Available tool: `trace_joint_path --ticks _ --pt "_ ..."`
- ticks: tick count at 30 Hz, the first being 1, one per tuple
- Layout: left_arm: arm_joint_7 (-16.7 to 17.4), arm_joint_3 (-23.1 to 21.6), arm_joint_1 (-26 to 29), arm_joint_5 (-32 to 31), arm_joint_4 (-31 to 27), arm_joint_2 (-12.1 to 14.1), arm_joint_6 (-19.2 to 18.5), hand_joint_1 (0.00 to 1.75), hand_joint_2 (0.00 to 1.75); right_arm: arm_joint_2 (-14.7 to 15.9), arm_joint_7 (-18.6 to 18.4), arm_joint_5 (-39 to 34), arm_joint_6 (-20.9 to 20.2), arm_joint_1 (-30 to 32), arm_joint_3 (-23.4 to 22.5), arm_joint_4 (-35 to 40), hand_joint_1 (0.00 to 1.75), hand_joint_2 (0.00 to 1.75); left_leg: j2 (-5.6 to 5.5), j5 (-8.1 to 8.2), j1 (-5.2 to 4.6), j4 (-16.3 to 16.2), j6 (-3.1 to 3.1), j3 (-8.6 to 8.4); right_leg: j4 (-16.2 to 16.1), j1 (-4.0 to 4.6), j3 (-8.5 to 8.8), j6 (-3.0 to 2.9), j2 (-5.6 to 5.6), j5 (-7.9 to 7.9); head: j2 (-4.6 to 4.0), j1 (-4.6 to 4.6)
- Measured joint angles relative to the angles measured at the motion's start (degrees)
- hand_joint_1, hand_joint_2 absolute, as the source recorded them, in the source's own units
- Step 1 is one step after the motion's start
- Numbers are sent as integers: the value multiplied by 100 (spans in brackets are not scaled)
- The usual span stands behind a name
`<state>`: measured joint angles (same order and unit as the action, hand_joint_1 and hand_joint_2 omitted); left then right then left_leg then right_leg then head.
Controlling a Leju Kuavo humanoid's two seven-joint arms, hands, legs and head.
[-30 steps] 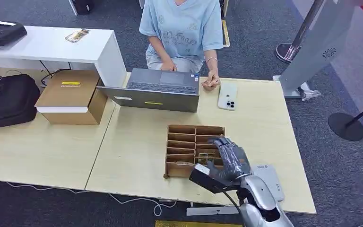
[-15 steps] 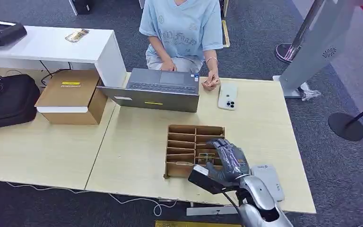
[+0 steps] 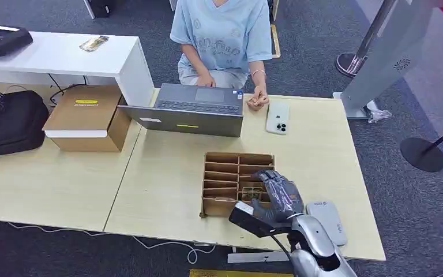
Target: Pass the card to the sensor for recognition and then transmit it.
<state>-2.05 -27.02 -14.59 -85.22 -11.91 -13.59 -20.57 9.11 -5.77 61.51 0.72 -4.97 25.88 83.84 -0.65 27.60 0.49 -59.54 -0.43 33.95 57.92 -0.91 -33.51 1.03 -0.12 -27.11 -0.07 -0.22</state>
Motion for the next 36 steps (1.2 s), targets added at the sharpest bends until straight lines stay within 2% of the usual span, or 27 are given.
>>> trace_joint_path --ticks 20,22,31,33,36 --pt "-17 -83 -3 -15 0 2 -26 0 0 0 -24 83 -74 -100 0 -17 79 175 0 0 0 0 0 0 0 0 0 0 0 0 0 0" --pt "-17 -85 -3 -17 0 2 -28 0 0 0 -24 83 -74 -103 0 -22 79 175 0 0 0 0 0 0 0 0 0 0 0 0 0 0" --pt "-18 -96 -9 -15 0 2 -44 0 0 0 0 52 -90 -196 0 -103 59 175 0 0 0 0 0 0 0 0 0 0 0 0 0 0" --pt "-17 -101 -10 -18 0 2 -44 0 0 0 0 52 -90 -204 0 -103 68 175 0 0 0 0 0 0 0 0 0 0 0 0 0 0" --pt "-17 -107 -11 -31 0 2 -44 0 0 -24 -26 61 -118 -221 0 -105 66 175 0 0 0 0 0 0 0 0 0 0 0 0 0 0"
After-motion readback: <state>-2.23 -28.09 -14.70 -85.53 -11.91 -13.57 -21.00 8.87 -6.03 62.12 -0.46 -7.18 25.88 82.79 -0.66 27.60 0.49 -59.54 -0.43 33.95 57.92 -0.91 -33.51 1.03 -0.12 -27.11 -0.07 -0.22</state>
